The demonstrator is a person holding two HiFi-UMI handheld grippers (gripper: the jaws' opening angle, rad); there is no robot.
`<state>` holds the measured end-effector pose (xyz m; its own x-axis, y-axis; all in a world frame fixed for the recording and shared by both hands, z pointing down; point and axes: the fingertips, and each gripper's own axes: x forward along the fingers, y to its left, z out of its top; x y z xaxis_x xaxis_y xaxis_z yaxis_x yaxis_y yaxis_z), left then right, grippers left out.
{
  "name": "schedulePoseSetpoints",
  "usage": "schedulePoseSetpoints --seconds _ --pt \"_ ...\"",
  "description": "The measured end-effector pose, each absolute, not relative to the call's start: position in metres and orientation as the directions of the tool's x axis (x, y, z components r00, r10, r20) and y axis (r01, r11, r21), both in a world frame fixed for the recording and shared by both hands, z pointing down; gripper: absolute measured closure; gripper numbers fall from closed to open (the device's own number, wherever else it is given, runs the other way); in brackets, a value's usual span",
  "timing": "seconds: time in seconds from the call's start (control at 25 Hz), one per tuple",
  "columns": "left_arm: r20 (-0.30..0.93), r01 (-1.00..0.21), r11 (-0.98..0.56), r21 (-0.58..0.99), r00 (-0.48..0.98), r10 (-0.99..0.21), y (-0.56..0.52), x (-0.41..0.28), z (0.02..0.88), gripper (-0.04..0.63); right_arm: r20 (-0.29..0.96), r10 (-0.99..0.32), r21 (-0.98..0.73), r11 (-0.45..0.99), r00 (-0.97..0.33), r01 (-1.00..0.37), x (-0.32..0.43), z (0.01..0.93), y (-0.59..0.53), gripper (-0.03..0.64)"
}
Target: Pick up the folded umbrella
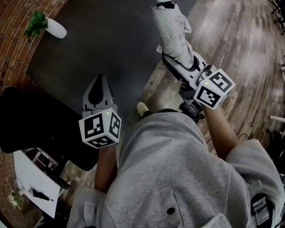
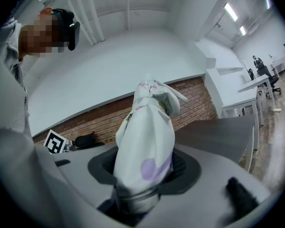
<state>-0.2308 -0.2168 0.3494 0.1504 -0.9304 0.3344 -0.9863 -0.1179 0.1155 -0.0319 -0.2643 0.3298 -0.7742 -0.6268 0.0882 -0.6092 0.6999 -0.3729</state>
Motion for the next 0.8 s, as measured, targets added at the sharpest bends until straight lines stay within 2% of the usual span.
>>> schedulePoseSetpoints --seconds 0.8 --pt "0.340 -0.990 -0.117 0.072 0.135 -0.931 -0.103 -0.102 0.333 0.580 0.023 -0.675 -0.410 0.666 -0.737 -0.623 0.114 0.308 -0.161 0.417"
